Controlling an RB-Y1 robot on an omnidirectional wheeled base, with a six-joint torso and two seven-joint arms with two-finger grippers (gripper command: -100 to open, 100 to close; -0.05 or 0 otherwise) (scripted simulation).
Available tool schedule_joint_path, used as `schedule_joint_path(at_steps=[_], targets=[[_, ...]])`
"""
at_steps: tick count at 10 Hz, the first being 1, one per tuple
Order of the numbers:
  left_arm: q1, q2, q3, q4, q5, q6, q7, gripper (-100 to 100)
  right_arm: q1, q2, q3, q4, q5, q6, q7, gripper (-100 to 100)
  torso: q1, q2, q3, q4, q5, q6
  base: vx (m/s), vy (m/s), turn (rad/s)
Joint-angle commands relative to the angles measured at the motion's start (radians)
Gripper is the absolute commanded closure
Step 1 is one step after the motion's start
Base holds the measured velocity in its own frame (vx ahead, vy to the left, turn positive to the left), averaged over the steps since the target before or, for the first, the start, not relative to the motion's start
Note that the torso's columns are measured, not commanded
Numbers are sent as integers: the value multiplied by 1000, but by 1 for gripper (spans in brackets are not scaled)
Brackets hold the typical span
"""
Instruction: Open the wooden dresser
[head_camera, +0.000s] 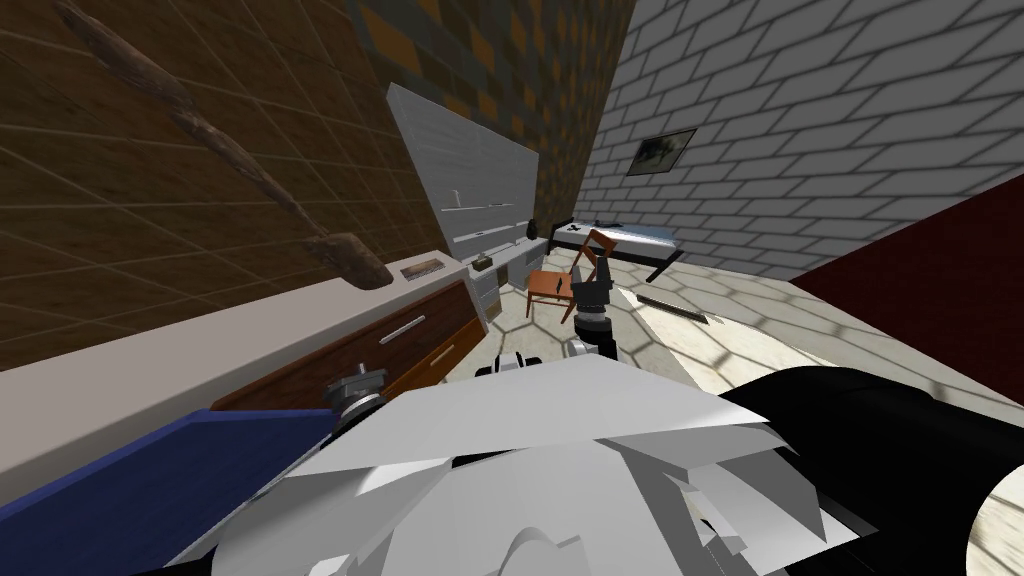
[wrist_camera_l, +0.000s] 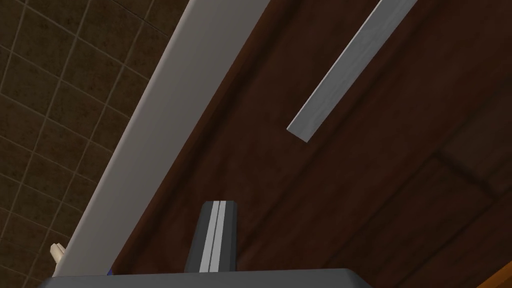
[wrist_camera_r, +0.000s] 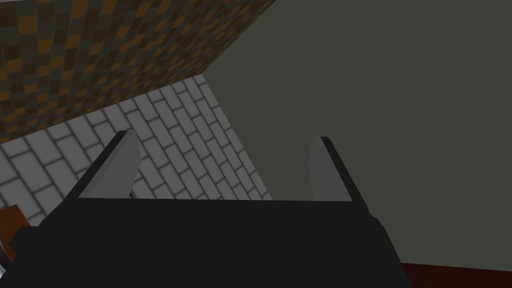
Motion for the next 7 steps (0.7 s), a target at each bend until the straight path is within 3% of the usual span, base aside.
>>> schedule_joint_path(at_steps=[1,5,6,7], targets=[[-2,62,-1,4,0,1,0,-100,0,0,0,0,0,0,0,0,0,-1,-1,-1,0,0,8,-1,0],[-10,147,-3,19,-1,6,-2,-100,0,0,0,0,0,0,0,0,-7,5,3,1,-2,0,36,5,0],[-25,130,-4,40,2,15,-1,-100,0,0,0,0,0,0,0,0,-7,5,3,1,-2,0,153,-15,-2],[-31,152,-5,49,3,19,-2,-100,1,0,0,0,0,0,0,0,-7,0,0,0,-2,0,223,-13,0]])
